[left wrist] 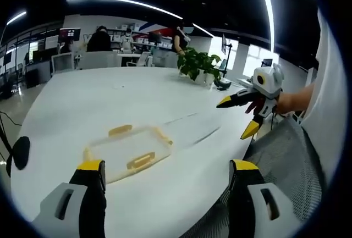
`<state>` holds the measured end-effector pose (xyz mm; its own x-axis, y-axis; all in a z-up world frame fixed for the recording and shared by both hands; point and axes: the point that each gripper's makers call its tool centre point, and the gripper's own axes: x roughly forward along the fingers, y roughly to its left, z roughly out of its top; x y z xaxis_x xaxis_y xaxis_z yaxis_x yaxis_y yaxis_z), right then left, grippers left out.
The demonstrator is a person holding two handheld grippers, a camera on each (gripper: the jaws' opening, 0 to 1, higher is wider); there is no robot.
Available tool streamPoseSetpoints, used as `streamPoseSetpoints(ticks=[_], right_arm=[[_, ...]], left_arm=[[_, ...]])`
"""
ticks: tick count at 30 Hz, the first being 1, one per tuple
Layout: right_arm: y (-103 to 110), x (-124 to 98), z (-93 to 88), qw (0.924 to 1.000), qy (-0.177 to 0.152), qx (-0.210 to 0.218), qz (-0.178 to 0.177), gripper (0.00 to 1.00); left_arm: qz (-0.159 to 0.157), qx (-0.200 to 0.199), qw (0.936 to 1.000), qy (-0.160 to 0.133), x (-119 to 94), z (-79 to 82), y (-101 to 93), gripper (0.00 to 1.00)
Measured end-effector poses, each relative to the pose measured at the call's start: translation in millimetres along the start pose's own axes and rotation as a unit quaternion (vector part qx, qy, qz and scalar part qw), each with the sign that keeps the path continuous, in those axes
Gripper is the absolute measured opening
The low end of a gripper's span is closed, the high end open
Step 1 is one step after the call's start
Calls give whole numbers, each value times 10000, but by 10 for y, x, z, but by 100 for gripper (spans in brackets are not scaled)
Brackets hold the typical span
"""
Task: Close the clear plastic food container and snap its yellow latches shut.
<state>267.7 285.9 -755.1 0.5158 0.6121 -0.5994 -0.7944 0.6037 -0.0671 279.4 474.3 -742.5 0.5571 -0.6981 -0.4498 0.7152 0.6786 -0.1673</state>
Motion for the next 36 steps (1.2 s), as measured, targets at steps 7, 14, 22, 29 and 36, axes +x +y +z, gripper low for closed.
streamPoseSetpoints(ticks=[7,14,22,29,36], right_arm=[[-43,44,55,10000,14,-92,26,76],[-67,100,70,9999,52,-133,73,75],[-115,170,149,9998,16,-161,77,75],[-98,244,200,9996,18,-262,139,75],[-72,331,239,9994,9,-297,202,74]], left_arm=[[34,38,10000,78,14,-48,69,93],[94,8,9999,88,16,-64,133,92],[148,30,9999,55,13,-43,208,92],[184,42,9998,78,21,-55,262,91],[200,58,9998,80,59,-54,293,91]])
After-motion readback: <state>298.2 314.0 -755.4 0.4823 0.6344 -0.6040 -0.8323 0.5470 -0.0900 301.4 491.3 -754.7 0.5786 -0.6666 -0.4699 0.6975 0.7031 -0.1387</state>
